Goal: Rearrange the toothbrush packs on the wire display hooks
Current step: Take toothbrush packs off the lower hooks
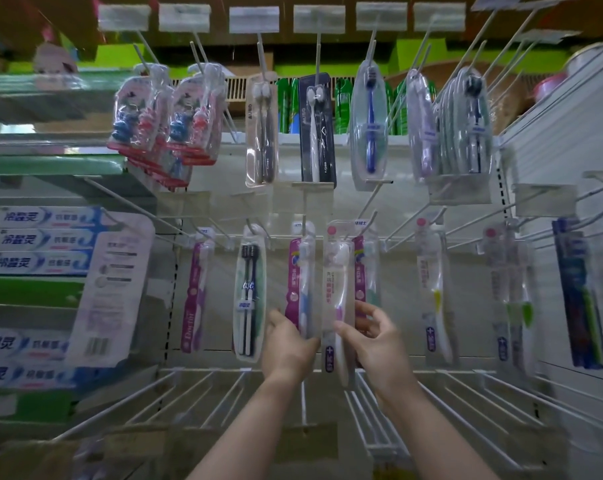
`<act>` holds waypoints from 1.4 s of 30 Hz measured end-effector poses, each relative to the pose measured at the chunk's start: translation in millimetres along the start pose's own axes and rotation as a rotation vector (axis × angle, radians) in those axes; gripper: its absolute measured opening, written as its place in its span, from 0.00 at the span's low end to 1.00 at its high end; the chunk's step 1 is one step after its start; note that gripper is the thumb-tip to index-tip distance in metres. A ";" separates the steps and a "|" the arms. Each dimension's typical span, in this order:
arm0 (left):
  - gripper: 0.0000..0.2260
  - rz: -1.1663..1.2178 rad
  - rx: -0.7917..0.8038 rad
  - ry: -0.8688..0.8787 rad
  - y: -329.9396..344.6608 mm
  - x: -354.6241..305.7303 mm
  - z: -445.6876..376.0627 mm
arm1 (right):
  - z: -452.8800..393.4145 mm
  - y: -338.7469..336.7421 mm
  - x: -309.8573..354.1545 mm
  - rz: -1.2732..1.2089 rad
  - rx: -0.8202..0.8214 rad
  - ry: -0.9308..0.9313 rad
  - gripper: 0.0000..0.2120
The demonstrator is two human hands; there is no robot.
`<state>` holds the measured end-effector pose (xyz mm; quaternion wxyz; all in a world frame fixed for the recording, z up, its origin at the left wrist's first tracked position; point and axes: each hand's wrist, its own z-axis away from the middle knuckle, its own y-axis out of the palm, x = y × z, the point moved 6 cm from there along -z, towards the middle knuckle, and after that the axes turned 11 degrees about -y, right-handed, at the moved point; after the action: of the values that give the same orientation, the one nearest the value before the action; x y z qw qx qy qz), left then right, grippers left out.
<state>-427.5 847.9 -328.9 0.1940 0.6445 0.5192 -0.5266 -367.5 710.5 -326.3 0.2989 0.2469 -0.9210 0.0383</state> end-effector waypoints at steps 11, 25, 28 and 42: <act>0.26 -0.269 -0.218 0.164 -17.7 -21.7 17.8 | -0.6 -8.4 1.8 -0.022 -0.022 -0.029 0.15; 0.24 -0.487 -0.335 -0.029 -50.9 16.6 23.5 | 5.9 -1.0 1.2 0.049 0.025 -0.013 0.24; 0.21 -0.449 -0.325 -0.080 -54.9 23.3 23.1 | 8.3 1.5 0.6 0.058 0.048 -0.011 0.23; 0.20 -0.098 -0.220 -0.134 -59.4 28.3 22.2 | -7.8 25.3 19.4 0.224 0.111 -0.088 0.23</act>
<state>-492.6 866.3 -344.4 0.2718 0.5566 0.5906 -0.5173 -388.9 726.0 -306.9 0.2379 0.1603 -0.9515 0.1114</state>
